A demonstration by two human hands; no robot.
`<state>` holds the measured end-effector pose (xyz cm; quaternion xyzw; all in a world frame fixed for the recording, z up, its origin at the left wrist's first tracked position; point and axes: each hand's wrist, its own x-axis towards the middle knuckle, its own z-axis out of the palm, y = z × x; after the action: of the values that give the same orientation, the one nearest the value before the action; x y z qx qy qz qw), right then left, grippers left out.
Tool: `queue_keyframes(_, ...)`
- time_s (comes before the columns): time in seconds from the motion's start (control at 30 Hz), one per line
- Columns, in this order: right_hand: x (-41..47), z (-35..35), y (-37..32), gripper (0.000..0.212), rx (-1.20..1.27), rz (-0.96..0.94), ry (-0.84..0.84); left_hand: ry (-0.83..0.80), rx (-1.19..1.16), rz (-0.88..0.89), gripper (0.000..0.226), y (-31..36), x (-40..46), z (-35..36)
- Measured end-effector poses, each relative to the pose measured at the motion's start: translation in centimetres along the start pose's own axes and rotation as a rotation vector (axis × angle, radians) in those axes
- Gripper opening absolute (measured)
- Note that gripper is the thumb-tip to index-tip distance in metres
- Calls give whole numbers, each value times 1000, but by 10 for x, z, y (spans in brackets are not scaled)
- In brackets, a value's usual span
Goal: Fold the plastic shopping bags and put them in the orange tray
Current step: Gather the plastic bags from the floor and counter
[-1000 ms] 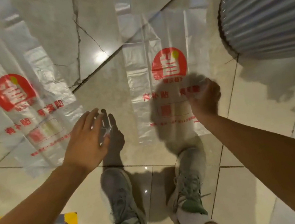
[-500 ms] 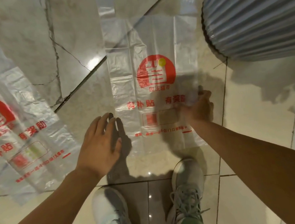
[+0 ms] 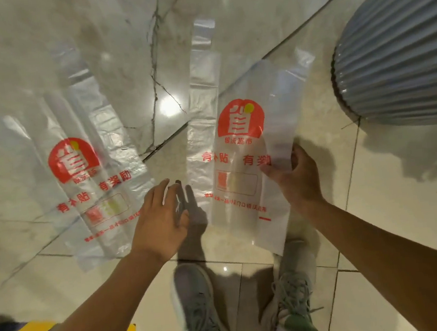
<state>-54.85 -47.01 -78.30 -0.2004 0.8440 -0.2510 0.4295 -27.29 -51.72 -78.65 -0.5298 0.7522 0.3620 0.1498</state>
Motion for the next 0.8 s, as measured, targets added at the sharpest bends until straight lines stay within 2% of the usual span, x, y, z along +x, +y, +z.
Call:
queue_keyframes(0.23, -25, 40, -61, 44, -133, -94, -85, 43, -153, -233, 59, -57, -27, -30)
queue_keyframes(0.37, -28, 67, -67, 47, -176, -146, -98, 101, -244, -376, 56, -100, -31, -35)
queue_keyframes(0.47, -23, 85, -59, 41, -174, -159, -120, 191, -377, -556, 55, -132, -25, -29)
queue_keyframes(0.57, -12, 100, -44, 43, -177, -175, -111, 292, -481, -770, 67, -163, -17, -19)
queue_keyframes(0.67, -5, 112, -30, 44, -190, -203, -105, 412, -510, -892, 83, -190, -6, -9)
queue_keyframes(0.8, 3, 126, -16, 40, -202, -215, -87, 438, -494, -1033, 99, -202, 6, 0)
